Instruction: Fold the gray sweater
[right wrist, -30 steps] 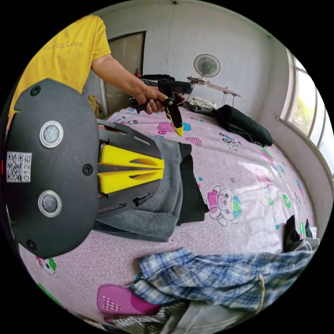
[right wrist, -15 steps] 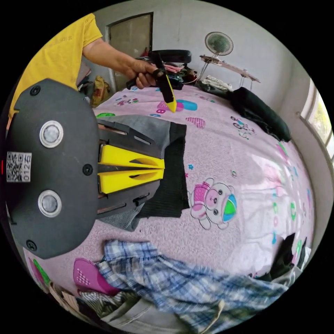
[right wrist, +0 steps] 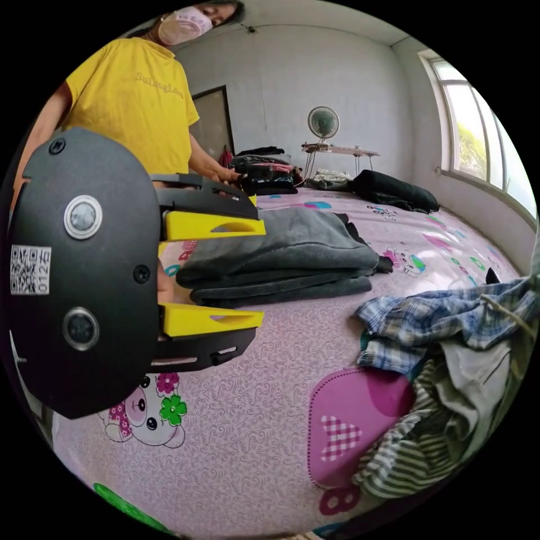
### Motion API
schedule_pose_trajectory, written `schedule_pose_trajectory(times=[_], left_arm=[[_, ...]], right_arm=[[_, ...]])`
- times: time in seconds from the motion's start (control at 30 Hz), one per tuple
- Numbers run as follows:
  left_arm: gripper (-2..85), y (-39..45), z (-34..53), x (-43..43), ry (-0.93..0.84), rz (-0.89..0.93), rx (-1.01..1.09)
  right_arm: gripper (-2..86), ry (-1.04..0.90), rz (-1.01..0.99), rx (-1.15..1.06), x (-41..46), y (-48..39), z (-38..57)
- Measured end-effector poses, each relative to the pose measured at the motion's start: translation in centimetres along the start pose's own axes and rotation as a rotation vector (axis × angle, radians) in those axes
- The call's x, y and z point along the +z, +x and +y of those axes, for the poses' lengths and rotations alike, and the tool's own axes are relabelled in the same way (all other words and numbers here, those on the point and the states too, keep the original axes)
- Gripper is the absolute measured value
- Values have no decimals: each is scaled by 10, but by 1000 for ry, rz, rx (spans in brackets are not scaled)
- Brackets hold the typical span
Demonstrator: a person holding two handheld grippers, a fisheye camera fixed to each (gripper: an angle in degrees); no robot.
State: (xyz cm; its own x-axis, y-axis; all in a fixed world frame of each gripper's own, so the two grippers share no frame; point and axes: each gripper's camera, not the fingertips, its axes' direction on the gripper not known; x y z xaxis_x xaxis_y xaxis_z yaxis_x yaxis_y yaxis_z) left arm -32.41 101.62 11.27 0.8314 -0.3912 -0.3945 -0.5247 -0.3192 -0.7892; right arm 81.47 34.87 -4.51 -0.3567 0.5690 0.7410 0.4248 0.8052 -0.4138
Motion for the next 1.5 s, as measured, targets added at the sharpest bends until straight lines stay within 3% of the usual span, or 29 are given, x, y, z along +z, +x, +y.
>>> schedule_pose_trajectory(times=[0.13, 0.47, 0.73, 1.1, 1.5], left_arm=[[133, -4, -9, 8, 4, 52, -3], [148, 3, -64, 11, -93, 95, 61], [135, 15, -86, 2, -132, 155, 103], [98, 92, -110, -20, -147, -31, 91], [92, 214, -80, -141, -93, -247, 128]], right_arm=[[179, -36, -9, -8, 13, 23, -2], [181, -123, -245, -78, 38, 31, -39], [153, -230, -213, -157, 67, 17, -49], [84, -150, -22, -185, 108, -38, -15], [76, -4, -102, -225, 179, -143, 77]])
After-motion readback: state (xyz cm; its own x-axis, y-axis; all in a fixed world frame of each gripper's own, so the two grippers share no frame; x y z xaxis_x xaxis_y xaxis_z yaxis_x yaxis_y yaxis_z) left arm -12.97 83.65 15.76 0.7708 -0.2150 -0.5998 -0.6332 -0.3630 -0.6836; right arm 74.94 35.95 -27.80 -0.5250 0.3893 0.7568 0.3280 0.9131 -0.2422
